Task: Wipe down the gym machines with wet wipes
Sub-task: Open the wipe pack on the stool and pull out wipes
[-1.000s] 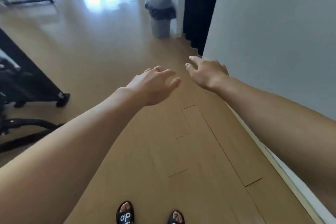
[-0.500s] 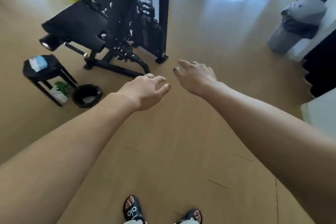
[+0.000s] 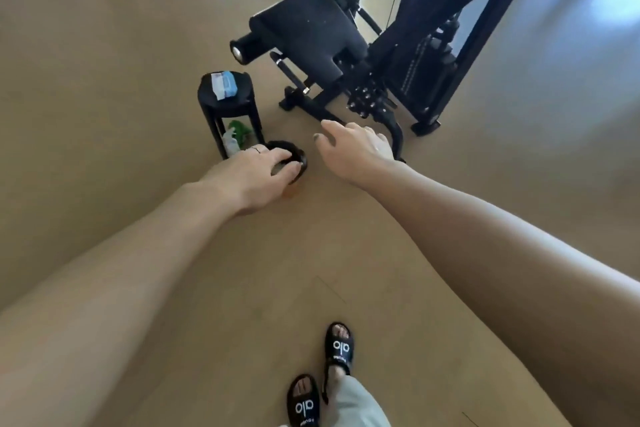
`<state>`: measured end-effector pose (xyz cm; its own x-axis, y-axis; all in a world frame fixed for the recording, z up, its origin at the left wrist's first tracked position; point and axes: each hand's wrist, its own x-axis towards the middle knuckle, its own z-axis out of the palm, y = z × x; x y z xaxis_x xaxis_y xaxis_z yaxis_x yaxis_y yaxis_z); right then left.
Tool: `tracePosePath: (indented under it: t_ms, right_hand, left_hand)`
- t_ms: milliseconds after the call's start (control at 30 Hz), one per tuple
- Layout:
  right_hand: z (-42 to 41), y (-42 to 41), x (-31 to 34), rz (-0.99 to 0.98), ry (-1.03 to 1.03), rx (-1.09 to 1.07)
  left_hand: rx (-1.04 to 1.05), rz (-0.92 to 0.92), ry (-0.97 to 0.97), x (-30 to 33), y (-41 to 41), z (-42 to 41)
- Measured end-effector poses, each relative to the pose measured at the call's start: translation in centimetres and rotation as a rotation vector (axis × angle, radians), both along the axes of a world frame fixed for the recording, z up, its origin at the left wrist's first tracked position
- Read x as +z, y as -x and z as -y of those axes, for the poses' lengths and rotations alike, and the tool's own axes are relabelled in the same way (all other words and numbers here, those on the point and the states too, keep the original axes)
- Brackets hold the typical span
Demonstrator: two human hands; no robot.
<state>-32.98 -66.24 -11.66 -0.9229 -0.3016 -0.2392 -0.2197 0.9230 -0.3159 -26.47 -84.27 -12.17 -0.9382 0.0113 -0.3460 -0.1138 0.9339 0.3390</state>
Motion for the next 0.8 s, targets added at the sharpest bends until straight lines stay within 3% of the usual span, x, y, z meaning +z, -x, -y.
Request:
tracePosePath:
  t_ms: [533,800]
  right_hand:
    - [21.3,24.4,-5.8,0.079,0.030,0.146]
    - [35.5,34.9,-9.4,0.106,0.023,0.101]
  left_hand:
    - [0.197,0.073,-0.030,-3.4,20.2,19.0]
    - [0.182,0.113,-0.062,-6.6,31.3,33.8]
